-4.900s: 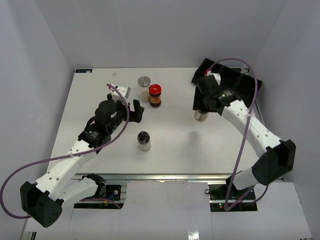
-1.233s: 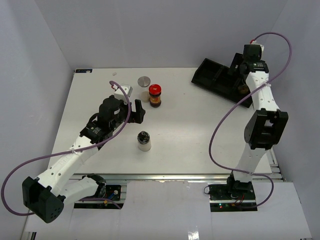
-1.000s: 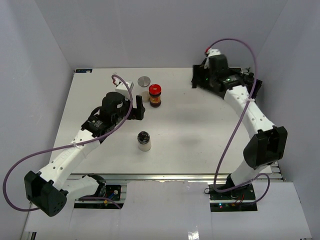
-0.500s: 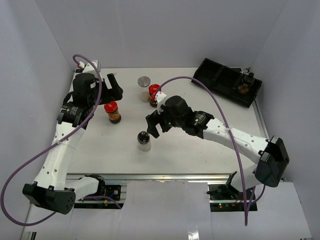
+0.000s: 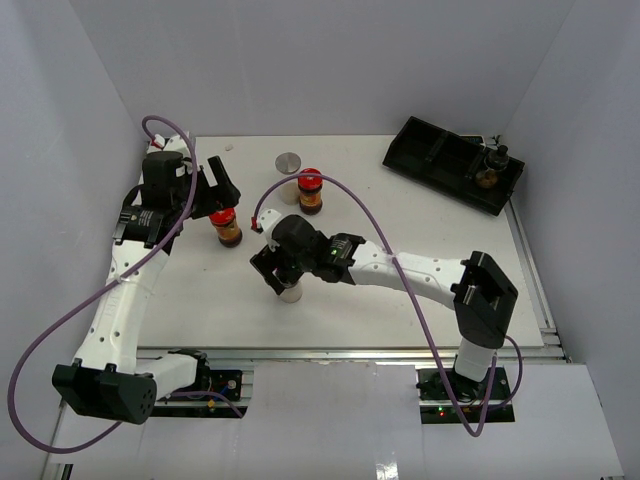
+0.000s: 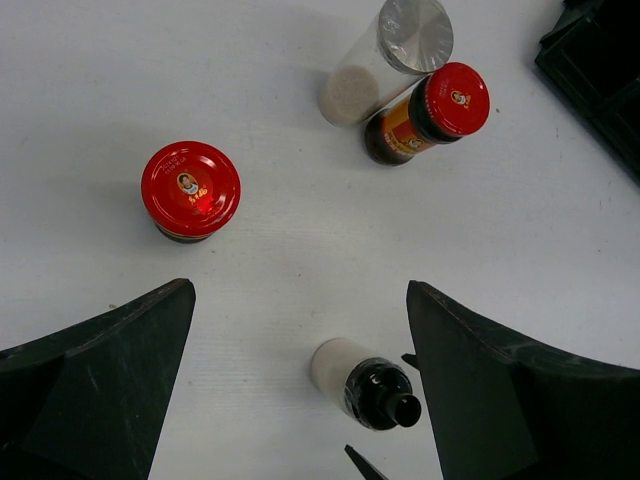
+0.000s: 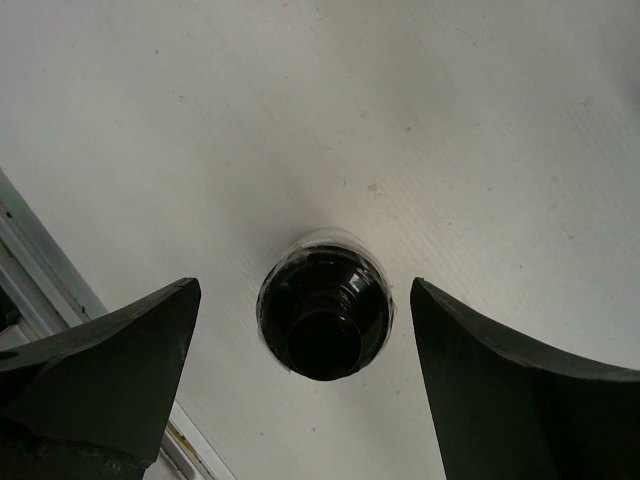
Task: Organize the condiment bottles
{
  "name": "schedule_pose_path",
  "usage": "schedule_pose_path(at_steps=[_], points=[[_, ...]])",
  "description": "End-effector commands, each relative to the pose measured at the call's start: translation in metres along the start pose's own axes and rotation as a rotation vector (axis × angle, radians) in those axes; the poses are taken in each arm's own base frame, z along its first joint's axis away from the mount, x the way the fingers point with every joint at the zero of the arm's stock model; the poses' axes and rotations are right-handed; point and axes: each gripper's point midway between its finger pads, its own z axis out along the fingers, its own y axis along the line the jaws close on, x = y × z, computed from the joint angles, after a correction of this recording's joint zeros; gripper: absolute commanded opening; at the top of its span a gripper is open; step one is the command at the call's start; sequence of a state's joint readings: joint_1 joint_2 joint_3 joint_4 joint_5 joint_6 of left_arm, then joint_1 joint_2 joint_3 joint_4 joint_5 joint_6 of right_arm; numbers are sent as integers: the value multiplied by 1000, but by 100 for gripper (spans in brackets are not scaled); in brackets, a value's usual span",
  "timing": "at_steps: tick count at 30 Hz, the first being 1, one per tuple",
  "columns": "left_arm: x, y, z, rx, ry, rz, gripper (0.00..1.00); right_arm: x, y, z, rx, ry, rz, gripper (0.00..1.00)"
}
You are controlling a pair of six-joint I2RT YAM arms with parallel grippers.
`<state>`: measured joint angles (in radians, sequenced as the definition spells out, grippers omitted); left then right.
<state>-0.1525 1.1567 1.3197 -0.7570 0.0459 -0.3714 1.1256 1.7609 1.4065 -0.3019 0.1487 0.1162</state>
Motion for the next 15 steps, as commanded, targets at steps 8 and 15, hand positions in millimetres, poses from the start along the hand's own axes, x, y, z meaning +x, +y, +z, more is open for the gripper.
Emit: schedule_pose_path(at_steps=[8,15], points=[[-3,-6,-9,47,-37,-6,98,23,-15,5,114,55,2,92],[5,-4,-3,48,-29,-8,98,45,-10,13,84,86,11,94]])
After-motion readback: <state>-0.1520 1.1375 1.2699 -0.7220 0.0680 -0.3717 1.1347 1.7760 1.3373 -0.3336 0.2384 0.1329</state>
